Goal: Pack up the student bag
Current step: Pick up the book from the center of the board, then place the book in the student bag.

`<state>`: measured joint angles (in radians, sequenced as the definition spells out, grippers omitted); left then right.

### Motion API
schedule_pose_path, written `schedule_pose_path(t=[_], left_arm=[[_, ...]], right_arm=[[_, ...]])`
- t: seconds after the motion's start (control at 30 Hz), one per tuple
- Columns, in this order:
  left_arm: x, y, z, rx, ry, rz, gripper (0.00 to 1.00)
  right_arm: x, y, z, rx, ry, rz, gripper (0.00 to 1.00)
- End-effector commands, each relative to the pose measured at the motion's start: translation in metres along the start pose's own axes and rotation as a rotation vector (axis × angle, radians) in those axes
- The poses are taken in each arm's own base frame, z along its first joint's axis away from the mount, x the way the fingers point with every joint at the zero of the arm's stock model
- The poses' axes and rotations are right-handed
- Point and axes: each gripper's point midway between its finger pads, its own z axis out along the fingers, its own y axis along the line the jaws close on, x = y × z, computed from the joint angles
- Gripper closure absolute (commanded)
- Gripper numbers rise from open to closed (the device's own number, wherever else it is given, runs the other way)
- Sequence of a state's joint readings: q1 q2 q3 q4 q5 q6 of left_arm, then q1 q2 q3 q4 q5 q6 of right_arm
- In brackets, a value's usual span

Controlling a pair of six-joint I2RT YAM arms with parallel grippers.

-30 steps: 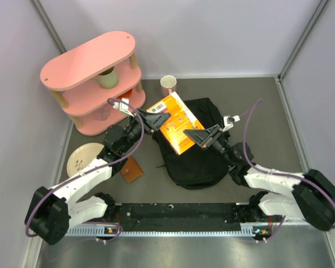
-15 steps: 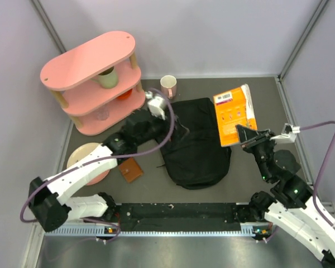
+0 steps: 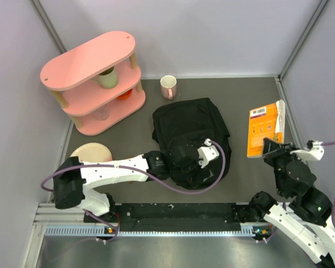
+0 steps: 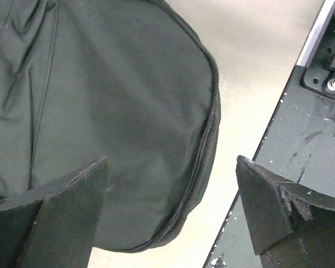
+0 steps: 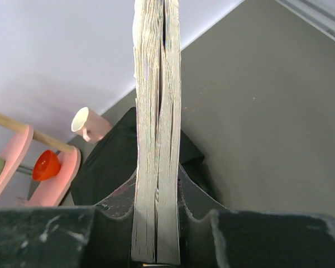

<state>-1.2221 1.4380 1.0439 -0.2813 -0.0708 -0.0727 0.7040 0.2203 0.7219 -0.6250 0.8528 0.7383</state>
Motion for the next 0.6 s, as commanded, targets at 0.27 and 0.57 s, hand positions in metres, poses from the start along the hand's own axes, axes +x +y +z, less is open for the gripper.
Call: schedule_pose_path(t=[0.27, 0.57], left_arm=[[0.018, -0.041, 0.044, 0.118, 0.092, 0.135, 0.05], [0.015, -0.014, 0.062, -0.082, 0.085, 0.117, 0.5]], right_arm=[[-0.009, -0.013, -0.01, 0.021, -0.016, 0.06, 1.0], [0.001, -0.011, -0.01, 0.013, 0.021, 0.063, 1.0]])
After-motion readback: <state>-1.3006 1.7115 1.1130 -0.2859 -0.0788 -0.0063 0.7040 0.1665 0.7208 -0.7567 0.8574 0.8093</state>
